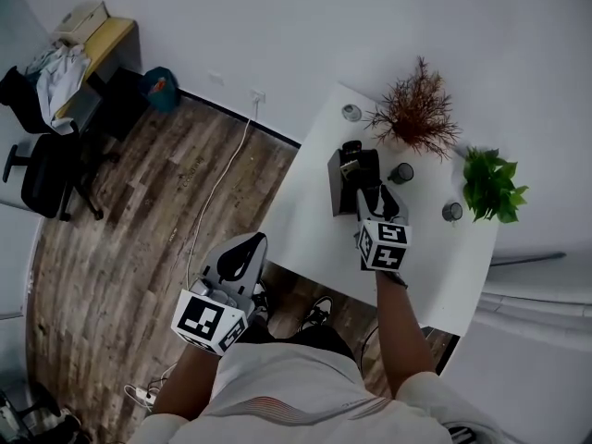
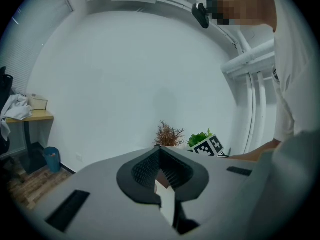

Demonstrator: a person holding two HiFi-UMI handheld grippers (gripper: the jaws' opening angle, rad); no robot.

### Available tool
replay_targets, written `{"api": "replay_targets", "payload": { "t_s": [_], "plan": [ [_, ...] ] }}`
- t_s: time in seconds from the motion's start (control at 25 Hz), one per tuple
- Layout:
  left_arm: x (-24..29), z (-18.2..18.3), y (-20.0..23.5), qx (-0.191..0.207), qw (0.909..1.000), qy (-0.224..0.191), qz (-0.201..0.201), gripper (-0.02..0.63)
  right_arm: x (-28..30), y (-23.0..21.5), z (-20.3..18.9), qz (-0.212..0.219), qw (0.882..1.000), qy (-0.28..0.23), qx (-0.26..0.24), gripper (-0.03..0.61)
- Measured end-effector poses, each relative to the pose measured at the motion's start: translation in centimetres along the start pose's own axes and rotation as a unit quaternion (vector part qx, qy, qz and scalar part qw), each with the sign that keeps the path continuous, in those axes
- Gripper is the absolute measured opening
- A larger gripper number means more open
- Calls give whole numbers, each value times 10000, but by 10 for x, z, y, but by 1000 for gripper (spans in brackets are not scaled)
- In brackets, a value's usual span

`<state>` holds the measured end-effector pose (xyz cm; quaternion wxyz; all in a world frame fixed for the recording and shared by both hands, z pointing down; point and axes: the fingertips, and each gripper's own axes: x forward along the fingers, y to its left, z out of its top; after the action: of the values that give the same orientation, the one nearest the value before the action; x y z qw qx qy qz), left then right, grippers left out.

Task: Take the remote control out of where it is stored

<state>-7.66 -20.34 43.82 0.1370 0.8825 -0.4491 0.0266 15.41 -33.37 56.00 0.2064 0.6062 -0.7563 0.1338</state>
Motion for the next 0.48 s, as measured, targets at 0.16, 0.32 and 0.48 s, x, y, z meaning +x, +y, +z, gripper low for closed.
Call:
{"api": "replay_targets", "payload": {
  "t_s": [0.16, 0.32, 0.48],
  "plan": [
    [5, -3, 3, 10, 10000, 68, -15, 9, 9, -4, -7, 12, 9999, 58, 83, 206],
    [10, -8, 4, 17, 9999, 132, -18, 9, 9, -4, -4, 109, 9998, -55, 132, 190],
    [15, -8, 0, 57, 9999, 141, -60, 9, -4, 0, 16, 263, 9988, -390, 118, 189]
  ]
}}
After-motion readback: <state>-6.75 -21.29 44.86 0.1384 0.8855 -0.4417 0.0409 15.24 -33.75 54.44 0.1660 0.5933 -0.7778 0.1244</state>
